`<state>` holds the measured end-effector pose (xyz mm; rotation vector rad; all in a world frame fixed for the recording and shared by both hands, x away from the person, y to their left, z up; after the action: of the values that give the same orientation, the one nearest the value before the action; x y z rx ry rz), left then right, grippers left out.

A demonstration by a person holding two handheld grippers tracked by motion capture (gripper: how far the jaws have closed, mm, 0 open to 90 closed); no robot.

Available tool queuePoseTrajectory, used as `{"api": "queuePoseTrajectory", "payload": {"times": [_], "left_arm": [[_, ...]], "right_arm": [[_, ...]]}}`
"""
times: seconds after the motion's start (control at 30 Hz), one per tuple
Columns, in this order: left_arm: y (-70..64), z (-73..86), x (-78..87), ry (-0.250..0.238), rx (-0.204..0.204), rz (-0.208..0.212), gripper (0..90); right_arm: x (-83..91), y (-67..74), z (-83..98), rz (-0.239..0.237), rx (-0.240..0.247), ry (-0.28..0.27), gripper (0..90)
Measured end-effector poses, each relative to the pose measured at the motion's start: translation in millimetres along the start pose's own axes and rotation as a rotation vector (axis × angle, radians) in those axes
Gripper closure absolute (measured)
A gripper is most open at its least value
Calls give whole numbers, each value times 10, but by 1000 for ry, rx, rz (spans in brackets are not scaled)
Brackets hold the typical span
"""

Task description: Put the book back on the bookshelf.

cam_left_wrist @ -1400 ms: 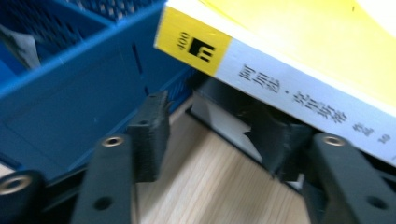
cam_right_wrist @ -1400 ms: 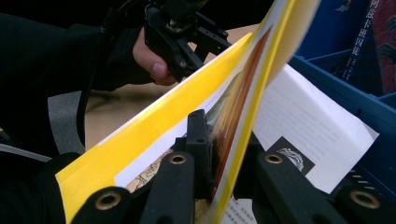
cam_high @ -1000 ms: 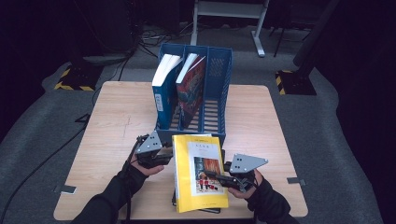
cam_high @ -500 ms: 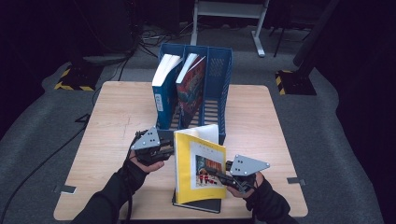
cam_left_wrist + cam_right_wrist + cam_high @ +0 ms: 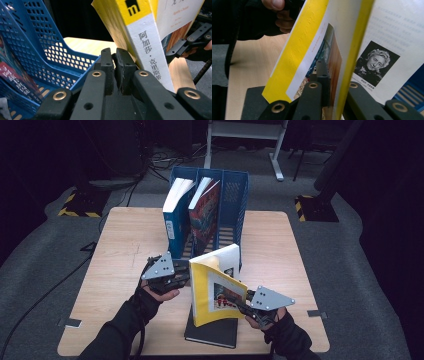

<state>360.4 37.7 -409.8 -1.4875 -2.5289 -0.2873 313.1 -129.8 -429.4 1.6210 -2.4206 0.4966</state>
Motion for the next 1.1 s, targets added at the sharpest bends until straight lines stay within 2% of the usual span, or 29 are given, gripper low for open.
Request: {"api": "queuePoseTrajectory", "payload": {"times": [0.2, 0.43, 0.53, 0.67, 0.77, 0.83, 0.9, 1.1], "left_arm": [[-43, -51, 26, -20, -22, 19, 851], [-175, -132, 49, -34, -62, 53, 842], [-228, -177, 60, -45, -66, 71, 835], [-268, -286, 54, -51, -97, 83, 845], [-278, -322, 47, -51, -102, 94, 847], [-281, -338, 40, -51, -107, 84, 842], [-265, -331, 45, -57, -93, 79, 817], [-203, -251, 118, -54, -56, 24, 655]], "right_arm": [[17, 33, 15, 4, 25, -14, 880], [19, 114, -20, -13, 61, -11, 837], [40, 123, -38, 0, 68, -14, 815], [39, 139, -85, 14, 85, -21, 848], [30, 146, -93, 29, 100, -22, 867], [29, 129, -96, 44, 90, -31, 873], [35, 118, -92, 39, 77, -36, 874], [64, 119, -83, 36, 80, -34, 855]]}}
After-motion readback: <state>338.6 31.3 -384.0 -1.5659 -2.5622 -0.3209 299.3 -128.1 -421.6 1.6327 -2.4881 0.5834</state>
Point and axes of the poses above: each handheld gripper's, and its own axes: x roughly backward along the jaws, z roughly out of its underside, y roughly to its left, the point moved 8 cm from there along -x, roughly forward along the jaws, and after that the axes turned 6 degrees about -z, right-handed, at the moved point
